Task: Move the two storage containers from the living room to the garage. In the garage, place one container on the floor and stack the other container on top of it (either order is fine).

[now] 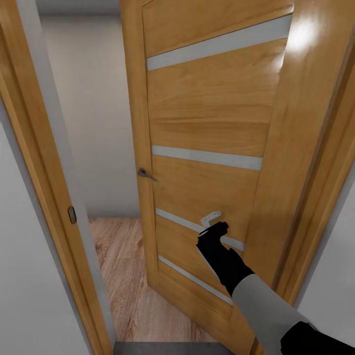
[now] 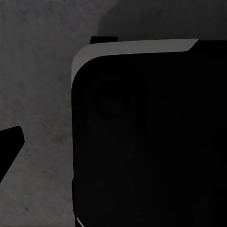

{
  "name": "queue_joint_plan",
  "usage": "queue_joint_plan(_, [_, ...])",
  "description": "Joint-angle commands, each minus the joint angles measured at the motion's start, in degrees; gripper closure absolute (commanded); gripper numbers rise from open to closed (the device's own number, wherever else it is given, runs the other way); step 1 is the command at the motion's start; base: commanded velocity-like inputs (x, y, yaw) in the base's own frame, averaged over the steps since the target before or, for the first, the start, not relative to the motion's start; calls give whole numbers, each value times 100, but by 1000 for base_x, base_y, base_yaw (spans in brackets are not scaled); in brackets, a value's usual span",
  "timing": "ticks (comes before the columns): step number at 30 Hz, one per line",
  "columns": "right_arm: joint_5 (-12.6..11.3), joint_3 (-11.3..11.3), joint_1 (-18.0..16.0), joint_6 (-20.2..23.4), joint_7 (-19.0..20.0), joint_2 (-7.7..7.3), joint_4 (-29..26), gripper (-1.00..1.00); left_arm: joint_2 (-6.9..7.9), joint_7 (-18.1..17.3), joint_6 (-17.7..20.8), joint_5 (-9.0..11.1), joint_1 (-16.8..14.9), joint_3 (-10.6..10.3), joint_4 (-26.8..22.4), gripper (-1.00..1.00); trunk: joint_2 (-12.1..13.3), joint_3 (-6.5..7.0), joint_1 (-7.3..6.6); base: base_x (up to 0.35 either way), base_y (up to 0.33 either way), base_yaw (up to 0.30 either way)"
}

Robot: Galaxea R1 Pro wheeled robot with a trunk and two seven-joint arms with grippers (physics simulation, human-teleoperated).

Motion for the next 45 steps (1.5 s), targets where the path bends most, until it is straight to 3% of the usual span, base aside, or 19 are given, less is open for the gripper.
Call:
queue_joint_plan(1, [55,15,-5,50,11,-6,4,-100,0,-1,-10,4,-3,5,2,-100,-3,-6,0,0,0,0])
queue_joint_plan(18, [48,18,-45,176,-219,-26,86,-100,0,-1,-10,5,-3,5,2,-100,-3,-6,0,0,0,0])
queue_joint_plan(26, [24,18,-730,-174,-229,0,1256,-100,0,-1,-10,4,-10,5,2,-100,-3,-6,0,0,0,0])
queue_joint_plan(40, [17,26,-966,-418,-230,-11,1525,-100,0,-1,-10,3,-12,5,2,-100,-3,-6,0,0,0,0])
queue_joint_plan(45, [6,22,-1273,-515,-230,-5,1987,-100,0,-1,-10,2,-12,5,2,-100,-3,-6,0,0,0,0])
